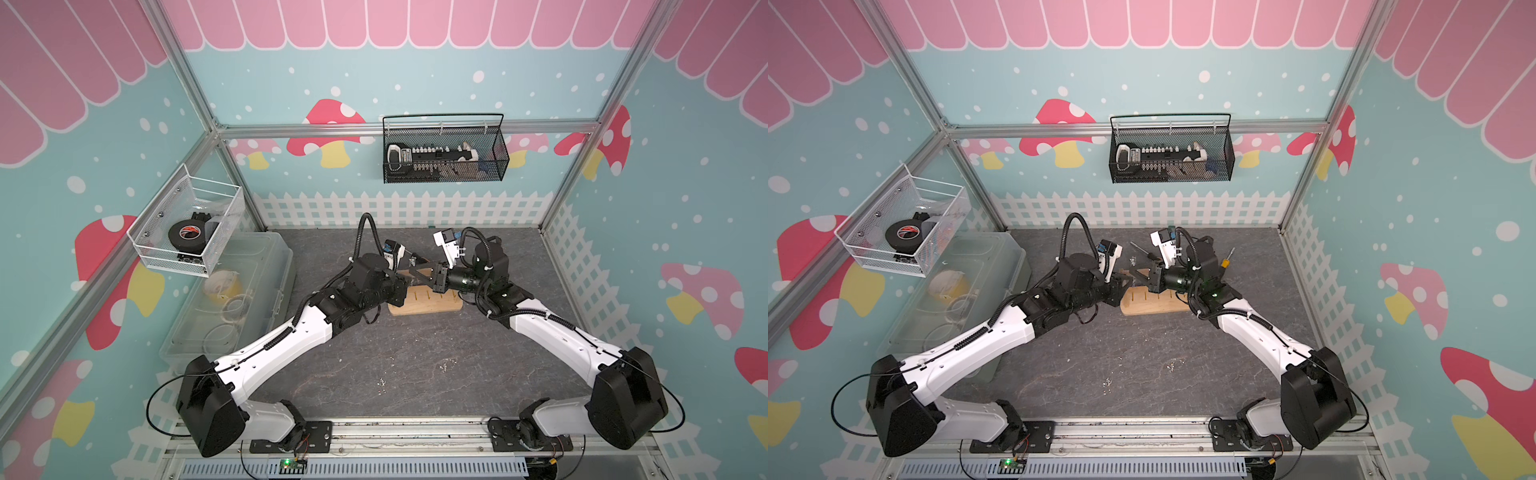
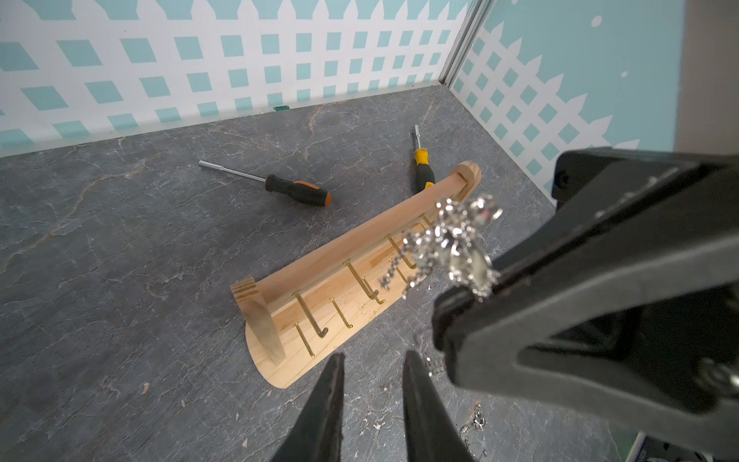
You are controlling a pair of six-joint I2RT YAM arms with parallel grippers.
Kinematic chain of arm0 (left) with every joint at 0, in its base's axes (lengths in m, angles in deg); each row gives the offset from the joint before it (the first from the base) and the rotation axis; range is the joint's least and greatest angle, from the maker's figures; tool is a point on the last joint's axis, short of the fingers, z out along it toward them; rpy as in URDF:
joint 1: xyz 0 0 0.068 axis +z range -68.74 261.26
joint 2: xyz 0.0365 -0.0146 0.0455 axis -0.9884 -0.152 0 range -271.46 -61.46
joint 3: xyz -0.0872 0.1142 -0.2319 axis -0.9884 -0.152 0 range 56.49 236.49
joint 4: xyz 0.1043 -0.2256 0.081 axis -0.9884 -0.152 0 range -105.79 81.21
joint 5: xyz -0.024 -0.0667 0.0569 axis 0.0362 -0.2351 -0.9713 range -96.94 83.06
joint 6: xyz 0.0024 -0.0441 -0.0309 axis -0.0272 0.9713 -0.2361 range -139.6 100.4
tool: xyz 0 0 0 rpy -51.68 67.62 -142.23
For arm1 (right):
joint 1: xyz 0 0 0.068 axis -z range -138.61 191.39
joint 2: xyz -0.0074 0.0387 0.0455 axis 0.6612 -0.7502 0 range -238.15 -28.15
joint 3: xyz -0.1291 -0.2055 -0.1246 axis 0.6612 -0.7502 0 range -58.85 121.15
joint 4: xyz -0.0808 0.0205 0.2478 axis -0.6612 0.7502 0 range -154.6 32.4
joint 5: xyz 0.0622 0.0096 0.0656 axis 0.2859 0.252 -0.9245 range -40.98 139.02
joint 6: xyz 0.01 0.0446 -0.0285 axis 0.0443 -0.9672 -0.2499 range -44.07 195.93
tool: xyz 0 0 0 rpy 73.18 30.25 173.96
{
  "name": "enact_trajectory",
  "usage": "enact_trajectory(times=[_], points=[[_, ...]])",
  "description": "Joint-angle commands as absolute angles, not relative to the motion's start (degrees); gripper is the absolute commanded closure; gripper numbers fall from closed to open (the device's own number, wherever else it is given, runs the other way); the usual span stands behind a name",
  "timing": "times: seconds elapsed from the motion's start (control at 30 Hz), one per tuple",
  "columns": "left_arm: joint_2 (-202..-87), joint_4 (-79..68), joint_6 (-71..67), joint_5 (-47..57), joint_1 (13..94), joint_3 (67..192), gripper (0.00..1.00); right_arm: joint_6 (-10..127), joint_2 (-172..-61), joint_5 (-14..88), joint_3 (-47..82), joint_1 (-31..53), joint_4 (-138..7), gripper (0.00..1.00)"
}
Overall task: Hang the necklace on the jewelry display stand
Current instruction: Pick up the necklace from the center of the board.
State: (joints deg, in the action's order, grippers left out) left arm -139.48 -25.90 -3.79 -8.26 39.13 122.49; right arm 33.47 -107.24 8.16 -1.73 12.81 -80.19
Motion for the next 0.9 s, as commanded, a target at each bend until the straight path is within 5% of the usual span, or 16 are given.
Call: enact_trajectory(times=[0.0,0.87], points=[[-137.65,-25.67,-4.48,-8.08,38.80,121.78,0.74,33.83,-107.65,9.12,0.05,12.43,-80.07,0.98],[-137.25,-25.54,-4.57,-8.86,38.80,121.76,0.74,33.39,-108.47,7.99,0.45,11.38,-80.77,0.98]])
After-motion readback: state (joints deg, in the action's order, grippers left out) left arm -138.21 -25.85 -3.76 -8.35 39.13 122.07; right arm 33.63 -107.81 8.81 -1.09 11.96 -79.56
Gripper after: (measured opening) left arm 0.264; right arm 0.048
